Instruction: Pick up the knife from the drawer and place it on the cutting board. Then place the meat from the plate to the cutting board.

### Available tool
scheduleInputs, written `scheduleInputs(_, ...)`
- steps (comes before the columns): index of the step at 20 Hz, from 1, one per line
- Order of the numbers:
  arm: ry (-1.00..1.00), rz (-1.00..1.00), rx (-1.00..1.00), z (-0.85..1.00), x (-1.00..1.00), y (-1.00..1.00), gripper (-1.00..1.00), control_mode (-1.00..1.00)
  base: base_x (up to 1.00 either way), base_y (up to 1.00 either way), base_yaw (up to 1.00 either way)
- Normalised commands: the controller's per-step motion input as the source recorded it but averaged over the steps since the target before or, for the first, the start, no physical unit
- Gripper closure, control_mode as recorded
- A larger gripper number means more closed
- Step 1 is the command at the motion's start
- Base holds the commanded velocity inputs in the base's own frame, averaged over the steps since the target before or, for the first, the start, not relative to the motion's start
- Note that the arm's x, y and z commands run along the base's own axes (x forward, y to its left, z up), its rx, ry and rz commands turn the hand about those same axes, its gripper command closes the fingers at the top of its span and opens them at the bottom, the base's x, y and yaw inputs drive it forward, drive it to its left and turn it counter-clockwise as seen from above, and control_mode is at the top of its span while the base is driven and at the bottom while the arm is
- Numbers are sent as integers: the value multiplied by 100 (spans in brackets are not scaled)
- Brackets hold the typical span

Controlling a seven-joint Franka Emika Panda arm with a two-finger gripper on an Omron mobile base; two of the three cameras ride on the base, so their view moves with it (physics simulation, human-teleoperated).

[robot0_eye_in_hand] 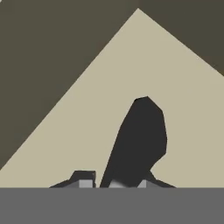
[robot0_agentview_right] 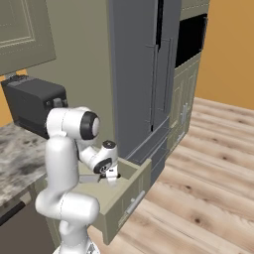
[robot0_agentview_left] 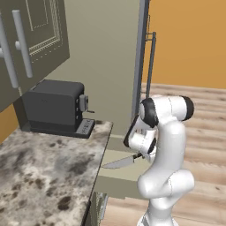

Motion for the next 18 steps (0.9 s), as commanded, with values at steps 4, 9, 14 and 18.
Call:
scheduleInputs(4, -8, -3, 0, 94, -53, -35, 100, -100, 0, 0, 0)
scheduleInputs(9, -8, 0, 1, 100, -54, -22, 100, -100, 0, 0, 0)
scheduleInputs(14, 0, -3, 3, 100, -2, -9, 100, -100, 0, 0, 0)
scheduleInputs(18, 4, -16, 3, 100, -23, -32, 100, -100, 0, 0, 0)
